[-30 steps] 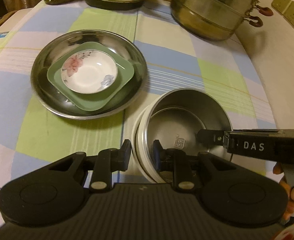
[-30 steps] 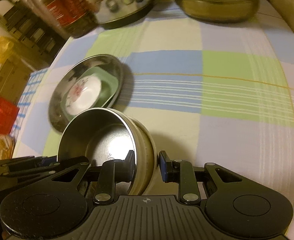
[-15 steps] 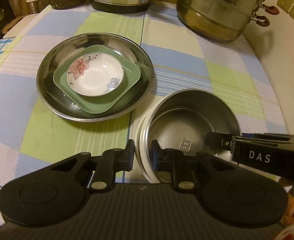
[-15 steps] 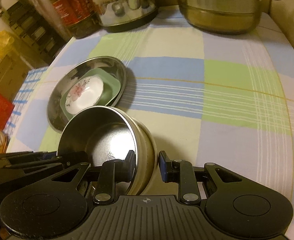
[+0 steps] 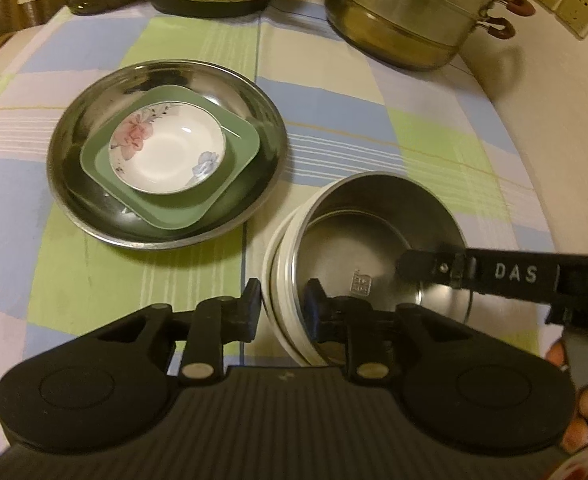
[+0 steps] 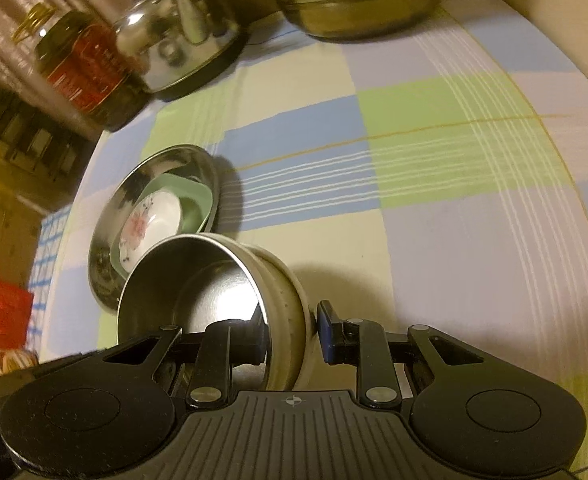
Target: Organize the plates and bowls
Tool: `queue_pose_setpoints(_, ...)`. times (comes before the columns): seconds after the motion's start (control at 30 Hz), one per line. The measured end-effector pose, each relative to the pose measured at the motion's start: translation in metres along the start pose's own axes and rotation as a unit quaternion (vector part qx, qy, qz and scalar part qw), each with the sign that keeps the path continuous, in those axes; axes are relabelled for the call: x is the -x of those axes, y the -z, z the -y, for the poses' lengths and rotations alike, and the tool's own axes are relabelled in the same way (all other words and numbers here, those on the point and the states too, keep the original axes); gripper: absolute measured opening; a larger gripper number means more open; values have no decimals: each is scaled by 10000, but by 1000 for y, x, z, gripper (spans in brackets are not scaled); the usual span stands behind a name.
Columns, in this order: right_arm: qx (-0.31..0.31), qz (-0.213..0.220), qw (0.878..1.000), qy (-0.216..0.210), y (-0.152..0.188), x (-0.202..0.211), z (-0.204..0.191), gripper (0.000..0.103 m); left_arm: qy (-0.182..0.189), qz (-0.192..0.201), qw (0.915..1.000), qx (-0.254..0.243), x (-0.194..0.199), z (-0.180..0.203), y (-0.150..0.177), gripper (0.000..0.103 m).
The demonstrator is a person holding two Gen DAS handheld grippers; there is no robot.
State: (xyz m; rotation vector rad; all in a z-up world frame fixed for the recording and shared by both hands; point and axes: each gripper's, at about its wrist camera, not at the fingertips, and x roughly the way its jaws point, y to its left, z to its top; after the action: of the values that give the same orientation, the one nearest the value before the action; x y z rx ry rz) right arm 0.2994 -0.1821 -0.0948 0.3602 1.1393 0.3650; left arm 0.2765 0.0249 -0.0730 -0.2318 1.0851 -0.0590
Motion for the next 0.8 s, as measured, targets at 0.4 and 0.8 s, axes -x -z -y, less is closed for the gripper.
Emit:
queue_pose_setpoints(0.4, -335, 39, 9994, 84, 3, 2, 2, 26, 263, -146, 9994, -173, -2, -5, -7, 24)
queue_pose_setpoints(0.8, -343, 140, 9992, 140, 8, 4, -1, 24, 243, -143, 9994, -202, -2, -4, -9, 24)
